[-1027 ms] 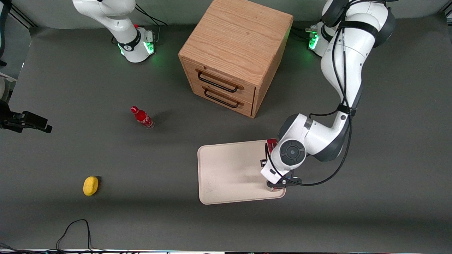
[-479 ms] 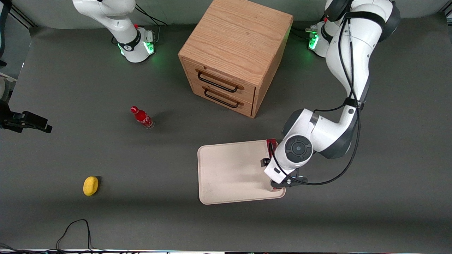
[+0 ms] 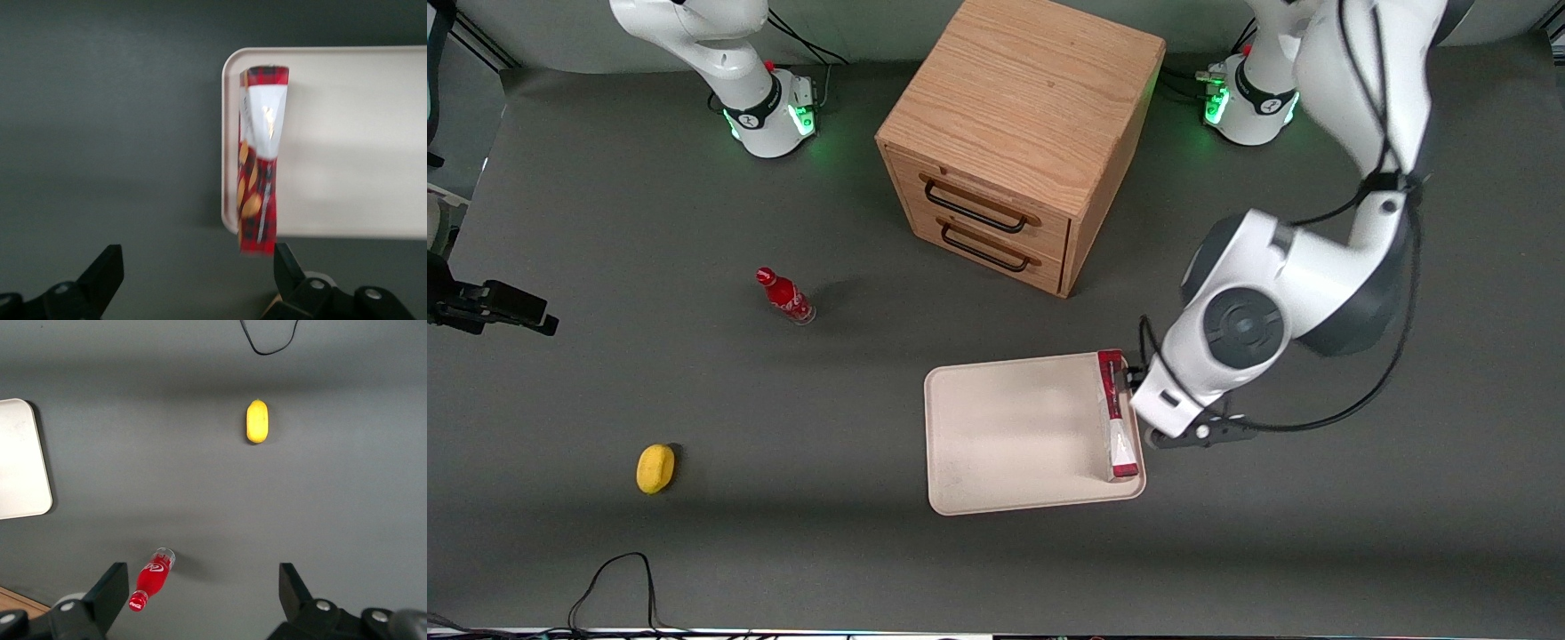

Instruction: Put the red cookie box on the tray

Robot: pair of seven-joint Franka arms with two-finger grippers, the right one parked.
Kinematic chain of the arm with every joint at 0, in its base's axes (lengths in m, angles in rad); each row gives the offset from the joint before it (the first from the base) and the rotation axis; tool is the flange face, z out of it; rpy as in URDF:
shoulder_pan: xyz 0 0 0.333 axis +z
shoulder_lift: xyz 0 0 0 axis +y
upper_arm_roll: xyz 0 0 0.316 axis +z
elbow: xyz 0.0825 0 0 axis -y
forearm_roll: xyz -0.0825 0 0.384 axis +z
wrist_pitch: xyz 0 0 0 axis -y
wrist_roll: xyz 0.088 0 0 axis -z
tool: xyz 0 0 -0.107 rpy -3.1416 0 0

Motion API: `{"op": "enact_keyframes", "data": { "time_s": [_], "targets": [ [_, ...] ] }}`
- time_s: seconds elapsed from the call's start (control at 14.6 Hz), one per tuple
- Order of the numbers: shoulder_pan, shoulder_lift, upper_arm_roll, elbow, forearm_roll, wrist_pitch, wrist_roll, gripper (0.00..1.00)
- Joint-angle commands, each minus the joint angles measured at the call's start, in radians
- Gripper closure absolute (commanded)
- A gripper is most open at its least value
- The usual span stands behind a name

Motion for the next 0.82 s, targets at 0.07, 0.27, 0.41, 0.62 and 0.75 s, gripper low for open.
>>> {"op": "enact_keyframes", "data": {
  "time_s": [0.07,0.27,0.41,0.62,0.75],
  "targets": [
    [0.113,-0.258,0.051,-0.201,-0.074,-0.111,0.162,0.00],
    [0.114,-0.417,0.157,-0.311,-0.077,-0.135,0.257,0.00],
    [0.113,-0.520,0.213,-0.400,-0.085,-0.135,0.279,0.00],
    [0.113,-0.645,0.298,-0.523,-0.083,-0.115,0.351,0.00],
    [0.114,-0.695,0.337,-0.560,-0.080,-0.109,0.387,0.00]
  ]
}}
